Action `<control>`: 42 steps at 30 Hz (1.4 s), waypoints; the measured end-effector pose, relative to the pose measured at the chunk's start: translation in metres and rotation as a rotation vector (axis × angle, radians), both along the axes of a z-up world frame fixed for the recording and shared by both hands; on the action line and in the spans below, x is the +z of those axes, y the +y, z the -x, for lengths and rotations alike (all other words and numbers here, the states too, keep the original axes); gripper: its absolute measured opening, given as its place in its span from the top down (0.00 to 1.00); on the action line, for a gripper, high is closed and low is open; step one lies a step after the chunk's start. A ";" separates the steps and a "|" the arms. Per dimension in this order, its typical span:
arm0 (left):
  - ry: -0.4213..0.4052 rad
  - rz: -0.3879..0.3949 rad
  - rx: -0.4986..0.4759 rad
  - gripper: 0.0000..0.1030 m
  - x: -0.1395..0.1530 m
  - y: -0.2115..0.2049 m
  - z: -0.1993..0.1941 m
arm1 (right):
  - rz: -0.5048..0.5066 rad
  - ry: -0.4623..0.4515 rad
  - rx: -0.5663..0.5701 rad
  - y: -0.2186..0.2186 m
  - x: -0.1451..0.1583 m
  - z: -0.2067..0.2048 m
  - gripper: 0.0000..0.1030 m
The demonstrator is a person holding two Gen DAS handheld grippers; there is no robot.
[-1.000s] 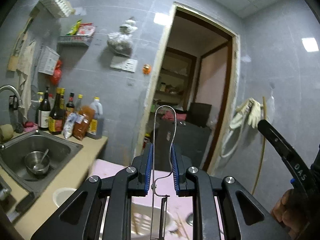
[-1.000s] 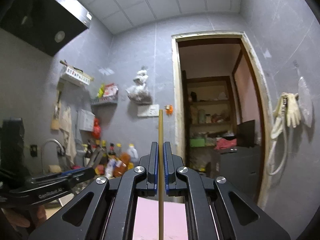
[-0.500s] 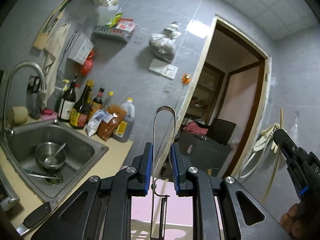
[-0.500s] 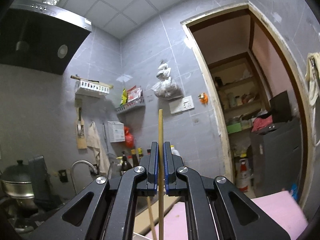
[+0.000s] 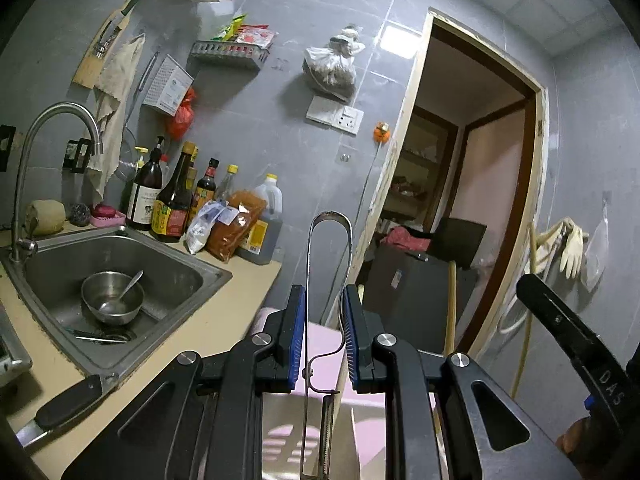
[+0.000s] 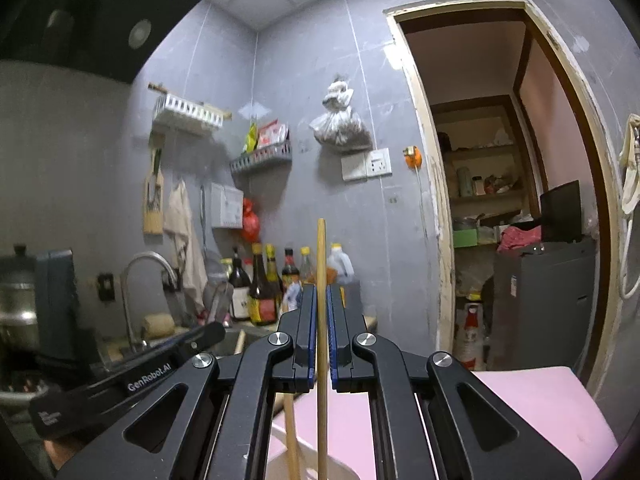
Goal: Organize utensils
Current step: 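Lift the peeler and chopstick and carry both over the white basket, then open the left tool into the basket while the right tool releases its chopstick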
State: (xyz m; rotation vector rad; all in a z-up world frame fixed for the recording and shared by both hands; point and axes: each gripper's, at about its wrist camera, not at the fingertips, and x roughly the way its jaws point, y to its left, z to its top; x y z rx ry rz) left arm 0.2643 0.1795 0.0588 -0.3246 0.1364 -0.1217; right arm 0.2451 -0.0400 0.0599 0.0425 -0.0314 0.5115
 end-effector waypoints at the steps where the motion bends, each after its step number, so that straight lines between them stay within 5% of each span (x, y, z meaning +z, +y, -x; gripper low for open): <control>1: 0.008 -0.001 -0.002 0.85 -0.003 -0.001 0.001 | 0.013 0.006 0.000 0.001 -0.002 0.000 0.97; 13: 0.101 -0.035 -0.020 0.84 -0.016 -0.011 0.018 | 0.072 0.090 -0.005 -0.010 -0.021 0.004 0.96; 22: 0.096 -0.005 -0.042 0.72 -0.002 -0.017 0.033 | 0.058 0.101 0.011 -0.022 -0.013 0.008 0.88; 28: 0.059 -0.016 -0.046 0.63 0.018 -0.029 0.043 | 0.029 0.065 0.000 -0.038 0.003 0.019 0.74; 33: 0.027 -0.044 -0.060 0.55 0.034 -0.048 0.052 | 0.006 0.032 -0.038 -0.064 0.016 0.029 0.52; 42: 0.015 -0.078 -0.118 0.24 0.043 -0.090 0.061 | -0.005 0.001 -0.143 -0.122 0.028 0.051 0.15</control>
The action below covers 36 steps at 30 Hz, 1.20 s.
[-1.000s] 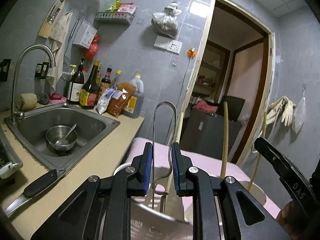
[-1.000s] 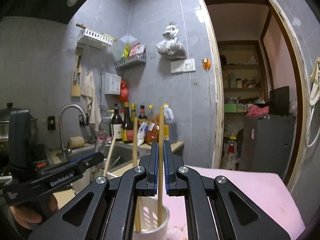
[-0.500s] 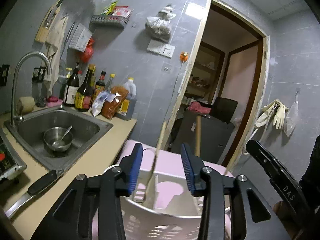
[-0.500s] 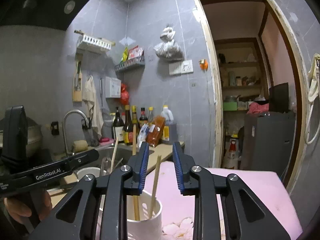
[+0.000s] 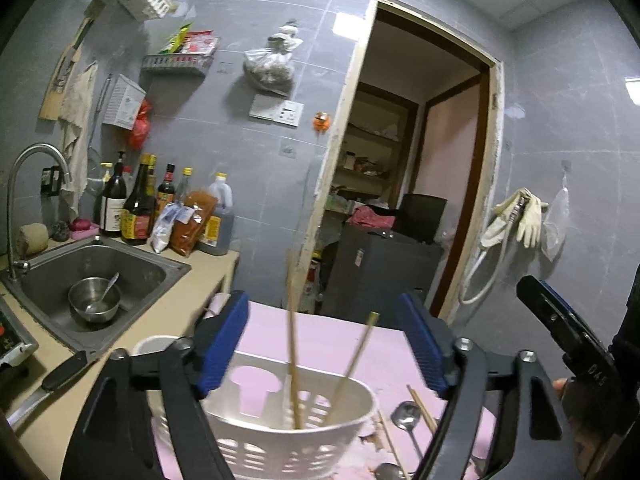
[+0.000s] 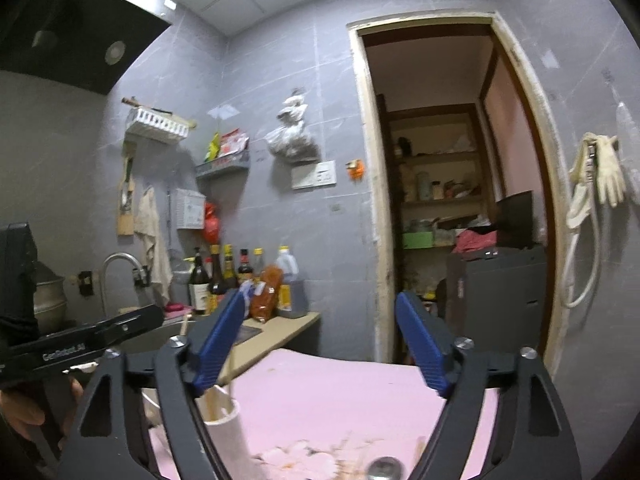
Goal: Organize utensils
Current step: 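Open the left tool into the basket while the right tool releases its chopstick, then move both open tools down to the spoons and fork on the cloth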
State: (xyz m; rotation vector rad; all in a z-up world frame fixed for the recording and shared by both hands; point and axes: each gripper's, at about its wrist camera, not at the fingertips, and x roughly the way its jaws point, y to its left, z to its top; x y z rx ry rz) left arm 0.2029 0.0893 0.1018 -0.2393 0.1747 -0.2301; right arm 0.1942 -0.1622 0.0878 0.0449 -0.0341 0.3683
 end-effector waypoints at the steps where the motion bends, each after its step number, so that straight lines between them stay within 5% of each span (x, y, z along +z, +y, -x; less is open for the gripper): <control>1: -0.002 -0.001 -0.006 0.19 0.000 -0.005 0.001 | 0.000 -0.001 -0.012 -0.007 0.000 0.003 0.12; 3: -0.004 -0.003 -0.015 0.12 -0.002 -0.013 0.003 | 0.000 0.000 -0.033 -0.020 -0.001 0.007 0.00; 15: 0.062 -0.036 -0.090 0.03 -0.025 -0.058 0.009 | 0.049 0.048 -0.141 -0.080 -0.020 0.020 0.00; 32: 0.403 -0.066 -0.119 0.03 -0.091 -0.103 0.003 | 0.175 0.348 -0.136 -0.104 -0.082 0.005 0.00; 36: 0.472 -0.057 -0.126 0.04 -0.101 -0.106 -0.002 | 0.224 0.440 -0.099 -0.100 -0.095 0.000 0.10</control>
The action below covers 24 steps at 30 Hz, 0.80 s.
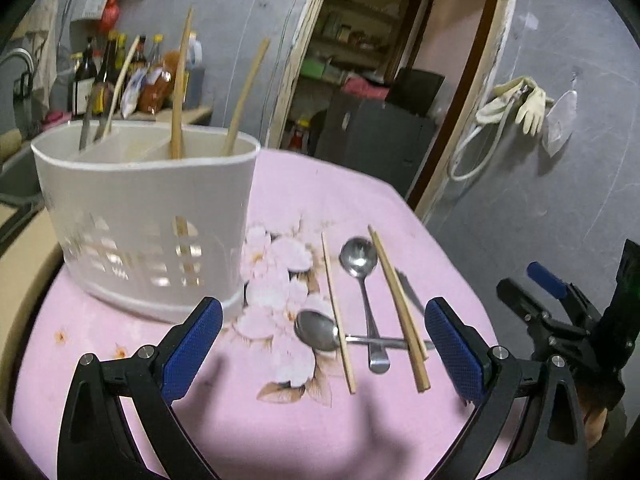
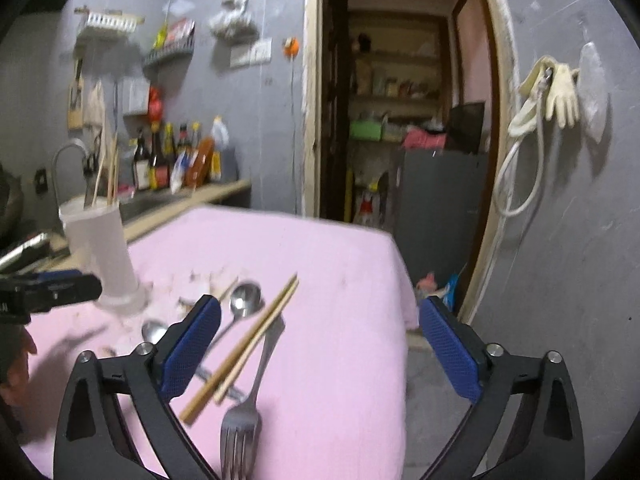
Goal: Organize utensils
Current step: 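Move both open tools down to the spoons and fork on the cloth, then close the left tool on a metal spoon while the right tool grasps the fork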
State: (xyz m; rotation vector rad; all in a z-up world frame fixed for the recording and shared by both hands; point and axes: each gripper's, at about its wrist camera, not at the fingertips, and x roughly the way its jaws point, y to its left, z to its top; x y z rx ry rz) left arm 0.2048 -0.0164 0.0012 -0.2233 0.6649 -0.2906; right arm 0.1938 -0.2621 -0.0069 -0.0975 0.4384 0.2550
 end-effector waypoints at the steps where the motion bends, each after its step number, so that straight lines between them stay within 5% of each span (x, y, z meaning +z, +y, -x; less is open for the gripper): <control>1: 0.011 0.001 0.000 0.04 -0.002 0.000 -0.001 | 0.005 0.019 0.009 0.001 -0.003 0.000 0.12; 6: 0.079 0.002 -0.007 0.14 -0.012 -0.002 -0.009 | 0.046 0.106 0.058 0.010 -0.017 0.001 0.27; 14: 0.262 0.063 -0.018 0.52 -0.036 0.002 -0.031 | 0.110 0.239 0.159 0.029 -0.030 0.000 0.44; 18: 0.265 0.063 -0.004 0.57 -0.037 0.003 -0.036 | 0.144 0.289 0.179 0.034 -0.040 0.001 0.49; 24: 0.258 -0.002 -0.001 0.81 -0.041 -0.006 -0.042 | 0.149 0.323 0.177 0.027 -0.044 0.001 0.55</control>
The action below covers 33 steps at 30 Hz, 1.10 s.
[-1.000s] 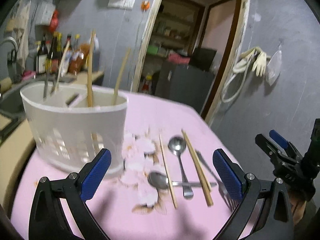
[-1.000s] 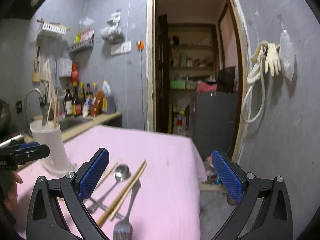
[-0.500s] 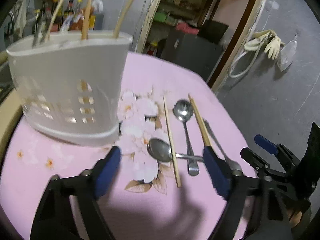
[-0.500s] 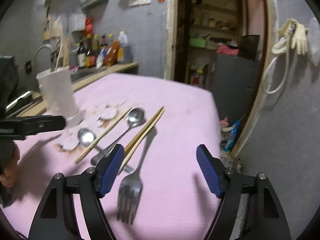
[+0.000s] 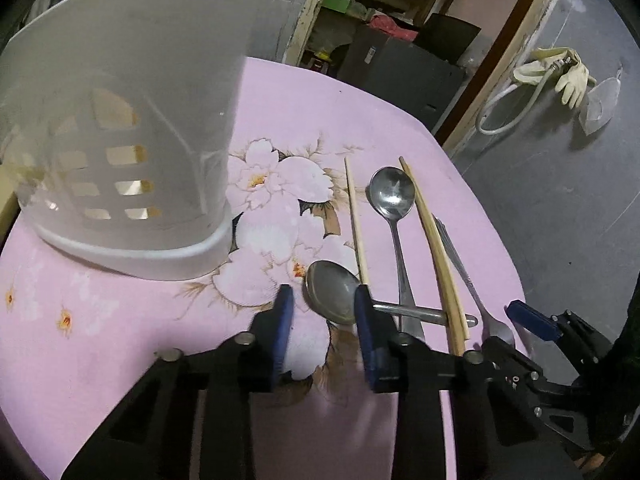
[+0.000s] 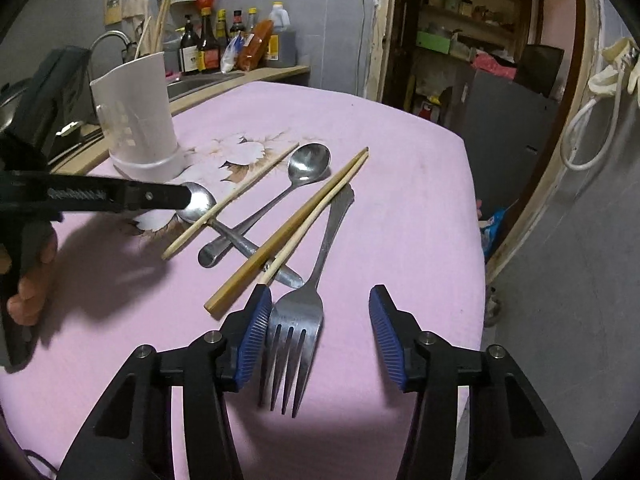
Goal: Organize utensils
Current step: 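Close the left tool on a metal spoon while the right tool grasps the fork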
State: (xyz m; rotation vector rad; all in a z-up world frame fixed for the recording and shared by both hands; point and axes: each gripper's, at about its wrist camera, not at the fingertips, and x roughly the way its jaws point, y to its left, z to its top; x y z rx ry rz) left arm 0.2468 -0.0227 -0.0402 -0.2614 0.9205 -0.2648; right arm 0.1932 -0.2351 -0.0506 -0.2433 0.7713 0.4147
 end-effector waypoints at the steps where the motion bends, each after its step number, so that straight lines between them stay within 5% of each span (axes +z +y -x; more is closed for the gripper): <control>1: 0.004 -0.003 0.001 0.90 0.000 0.000 -0.001 | 0.006 0.000 0.001 -0.001 0.000 0.000 0.57; 9: -0.031 -0.001 -0.019 0.98 0.004 0.002 -0.004 | 0.030 -0.015 -0.007 -0.007 0.005 0.003 0.75; 22: -0.060 -0.065 -0.204 1.00 0.036 0.004 0.002 | -0.066 0.032 -0.016 -0.020 0.012 -0.017 0.74; 28: -0.015 -0.189 -0.320 0.99 0.037 -0.012 -0.005 | -0.019 0.043 -0.006 -0.004 0.014 -0.037 0.74; 33: 0.014 -0.207 -0.319 0.99 0.030 -0.025 -0.020 | 0.041 0.100 0.002 0.013 0.002 -0.063 0.74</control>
